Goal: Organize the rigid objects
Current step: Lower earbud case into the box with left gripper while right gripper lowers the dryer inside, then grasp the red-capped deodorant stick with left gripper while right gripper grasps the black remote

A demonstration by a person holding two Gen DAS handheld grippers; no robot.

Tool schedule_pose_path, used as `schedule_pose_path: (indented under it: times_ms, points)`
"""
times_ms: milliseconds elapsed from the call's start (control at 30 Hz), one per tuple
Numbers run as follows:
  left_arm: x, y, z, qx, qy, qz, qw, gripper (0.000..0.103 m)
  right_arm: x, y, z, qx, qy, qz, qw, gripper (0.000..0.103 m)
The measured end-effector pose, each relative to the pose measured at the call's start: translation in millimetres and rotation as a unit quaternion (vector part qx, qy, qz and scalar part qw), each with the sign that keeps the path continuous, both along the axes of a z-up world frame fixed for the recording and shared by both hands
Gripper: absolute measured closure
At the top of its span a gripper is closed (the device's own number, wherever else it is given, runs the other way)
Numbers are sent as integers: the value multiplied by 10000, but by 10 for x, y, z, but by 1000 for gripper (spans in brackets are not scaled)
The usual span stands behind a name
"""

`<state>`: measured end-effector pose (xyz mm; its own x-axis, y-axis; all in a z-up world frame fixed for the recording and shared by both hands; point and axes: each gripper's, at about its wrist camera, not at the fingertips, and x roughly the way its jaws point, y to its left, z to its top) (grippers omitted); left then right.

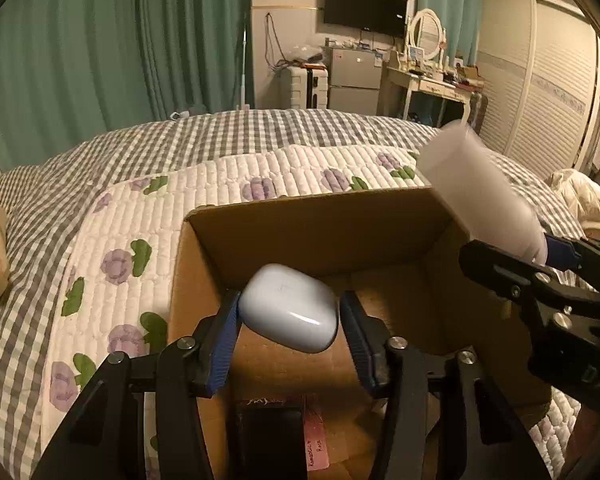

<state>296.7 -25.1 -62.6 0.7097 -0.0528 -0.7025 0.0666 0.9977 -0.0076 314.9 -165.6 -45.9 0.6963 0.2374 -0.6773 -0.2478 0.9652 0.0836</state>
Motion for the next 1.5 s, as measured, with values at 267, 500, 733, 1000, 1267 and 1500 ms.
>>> schedule_pose_path:
  times_ms: [267,500,733,1000,1267,1500]
  points:
    - [-315,5,264,-52,-202,-43,9998,22,-458,-266,305,114,-362,-361,9986,20]
    - [-909,-28,729,-99,-651,-105,9978,1,-1126,-523,447,-58,-341,-709,9969,16]
    - [-1451,31,909,-118,-879,-109,9960,0,-1641,-550,161,-247,161,-945,9951,16]
    - [-1650,184,417,52,-628,-54,9980,0,-1741,-346,-331,-320,667,-952,9927,16]
    - [-1467,193,-422,-35,197,201,9996,0,-1610,-190,-662,-422,996,-847,9905,16]
    - [-1274,-16,-830,66,626,-105,9980,19,-1491,-274,-840,-349,1316,-1062,9850,16]
